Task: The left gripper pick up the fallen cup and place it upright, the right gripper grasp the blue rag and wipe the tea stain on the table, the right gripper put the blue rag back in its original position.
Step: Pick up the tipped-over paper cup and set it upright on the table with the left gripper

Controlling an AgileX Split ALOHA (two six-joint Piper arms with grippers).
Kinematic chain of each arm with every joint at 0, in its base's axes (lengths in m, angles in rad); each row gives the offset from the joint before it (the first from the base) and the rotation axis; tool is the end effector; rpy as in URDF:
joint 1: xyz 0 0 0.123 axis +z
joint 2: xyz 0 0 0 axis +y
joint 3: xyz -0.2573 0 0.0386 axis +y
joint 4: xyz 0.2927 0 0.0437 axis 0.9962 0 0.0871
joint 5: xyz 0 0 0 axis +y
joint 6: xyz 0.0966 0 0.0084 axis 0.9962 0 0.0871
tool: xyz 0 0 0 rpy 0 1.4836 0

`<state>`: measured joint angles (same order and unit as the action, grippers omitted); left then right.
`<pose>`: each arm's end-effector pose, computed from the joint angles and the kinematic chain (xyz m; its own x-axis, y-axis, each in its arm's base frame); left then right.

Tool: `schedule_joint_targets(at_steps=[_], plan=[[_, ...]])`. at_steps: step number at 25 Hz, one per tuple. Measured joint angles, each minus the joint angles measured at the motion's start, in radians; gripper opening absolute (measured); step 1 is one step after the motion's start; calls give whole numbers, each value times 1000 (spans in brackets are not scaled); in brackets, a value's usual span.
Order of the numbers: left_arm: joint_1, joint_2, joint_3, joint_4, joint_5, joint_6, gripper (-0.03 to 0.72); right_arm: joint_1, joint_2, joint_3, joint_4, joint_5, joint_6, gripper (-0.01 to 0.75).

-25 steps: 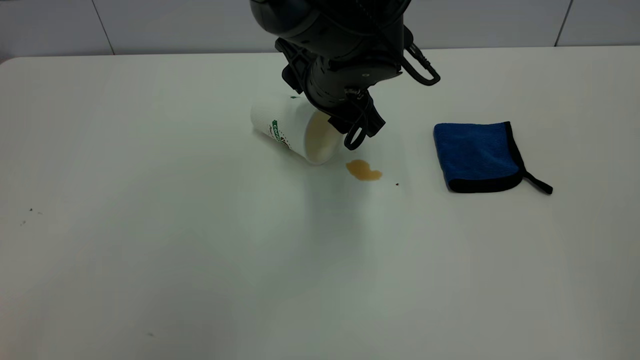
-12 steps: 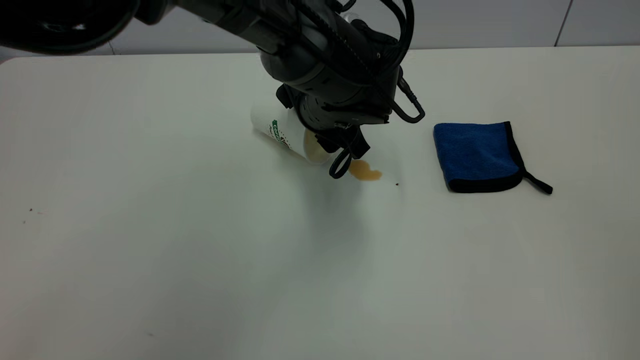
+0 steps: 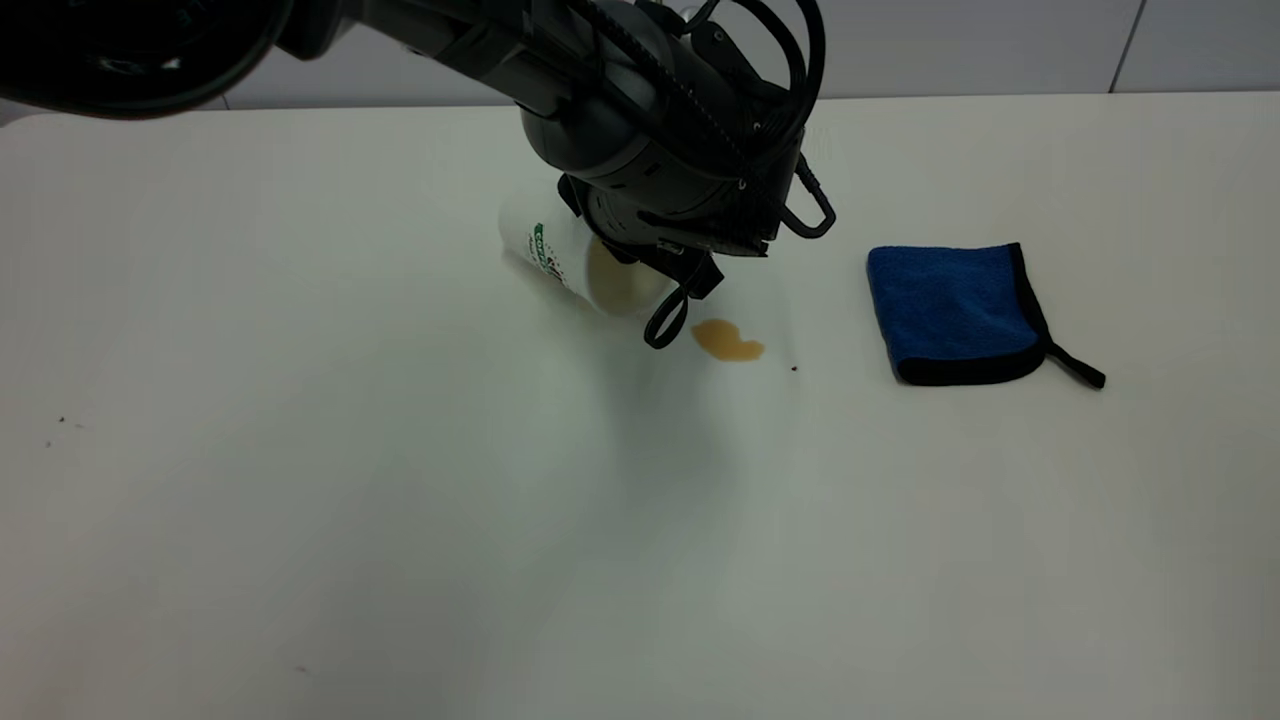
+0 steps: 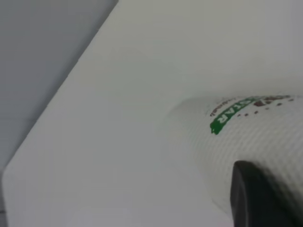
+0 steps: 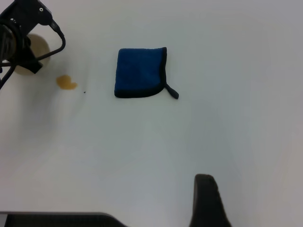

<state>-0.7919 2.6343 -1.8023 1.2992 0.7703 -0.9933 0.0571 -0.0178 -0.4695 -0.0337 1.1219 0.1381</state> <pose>0.4059 -0.3186 -0.0332 -0.5221 0.7462 -0.4130 0.3888 0.6392 0.6635 0.0630 0.0007 0.2822 -0.5193 0.0936 -0.8494 0.0330 0.9954 0.0895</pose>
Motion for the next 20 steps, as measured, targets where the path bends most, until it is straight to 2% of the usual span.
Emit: schedule_joint_targets(at_steps=[3, 5, 8, 13, 17, 20], plan=[[15, -29, 0, -26, 38, 68, 20, 0, 0, 0, 0, 0, 1, 532], [38, -64, 0, -94, 39, 150, 7, 0, 0, 0, 0, 0, 1, 532], [110, -151, 0, -275, 27, 310, 6, 0, 0, 0, 0, 0, 1, 532], [269, -301, 0, -743, 0, 677, 6, 0, 0, 0, 0, 0, 0, 532], [384, -326, -2, -1149, -12, 965, 6, 0, 0, 0, 0, 0, 0, 532], [441, -325, -2, -1328, -10, 1119, 6, 0, 0, 0, 0, 0, 0, 532]])
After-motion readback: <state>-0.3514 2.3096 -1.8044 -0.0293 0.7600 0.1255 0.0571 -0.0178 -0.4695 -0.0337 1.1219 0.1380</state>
